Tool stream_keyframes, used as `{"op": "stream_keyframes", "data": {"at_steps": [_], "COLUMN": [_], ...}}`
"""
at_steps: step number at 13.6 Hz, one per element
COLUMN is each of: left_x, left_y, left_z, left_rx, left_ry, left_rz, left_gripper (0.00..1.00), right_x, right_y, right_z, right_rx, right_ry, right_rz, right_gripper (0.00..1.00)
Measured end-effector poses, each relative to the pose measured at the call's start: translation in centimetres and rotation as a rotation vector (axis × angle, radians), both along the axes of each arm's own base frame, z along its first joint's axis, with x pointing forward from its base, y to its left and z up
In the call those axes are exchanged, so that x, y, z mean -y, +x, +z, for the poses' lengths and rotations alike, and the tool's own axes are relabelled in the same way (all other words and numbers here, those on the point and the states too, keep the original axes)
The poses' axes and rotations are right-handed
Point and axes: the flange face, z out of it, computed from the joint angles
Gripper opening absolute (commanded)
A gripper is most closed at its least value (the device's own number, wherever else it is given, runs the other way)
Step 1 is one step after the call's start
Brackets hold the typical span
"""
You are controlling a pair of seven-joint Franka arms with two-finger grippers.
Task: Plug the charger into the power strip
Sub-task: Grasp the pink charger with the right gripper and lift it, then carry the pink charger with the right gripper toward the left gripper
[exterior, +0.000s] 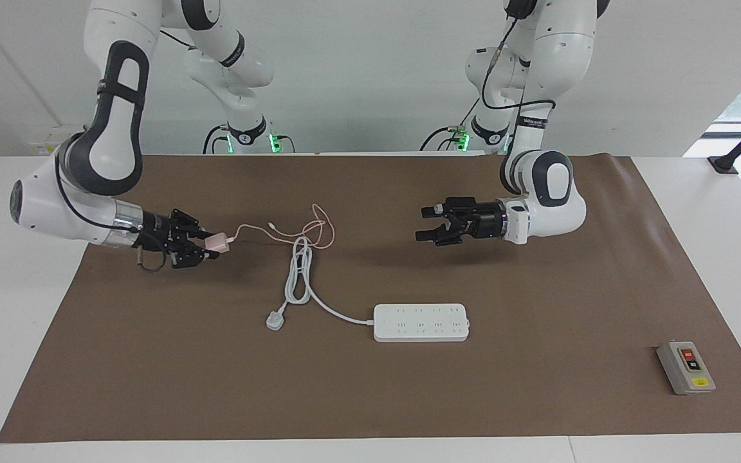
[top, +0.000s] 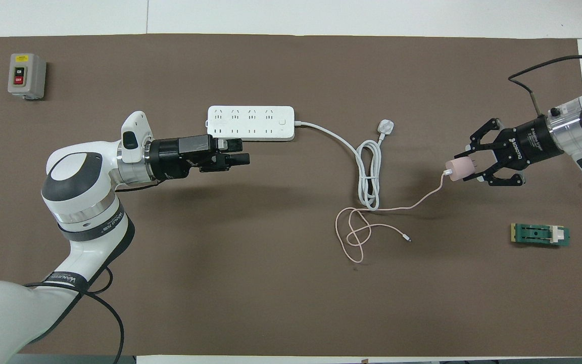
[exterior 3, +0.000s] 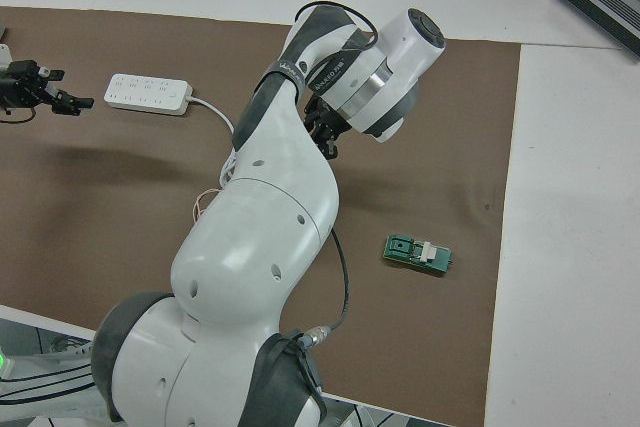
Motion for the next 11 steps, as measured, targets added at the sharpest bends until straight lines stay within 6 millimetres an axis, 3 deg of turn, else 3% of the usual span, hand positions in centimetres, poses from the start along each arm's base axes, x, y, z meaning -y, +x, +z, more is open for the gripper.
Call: {"op": "stream_keyframes", "data": {"at_steps": [3, 8, 11], "left_x": [0.0, 0.0, 0.5], "left_y": [0.2, 0.2, 0.1], "left_z": [0.1, 0.2, 0.1], "left_rx": [0.004, 0.003, 0.002], "left_ry": [0.004, -0.001, 0.004], "left_rz": [0.006, 0.013, 0.013], "left_gripper": [1.00, 1.00, 1.00], "right_x": [-4.6, -10.1, -15.2], "right_y": [0.2, 1.3, 1.6], "right_z": [2.6, 3.5, 4.2], "right_rx": [-0.011, -0.017, -0.005], "right_ry": [0.033, 0.056, 0.047], "right_rz": [-0.036, -0.107, -0.138], "right_gripper": [0.06, 0.06, 0.06]}}
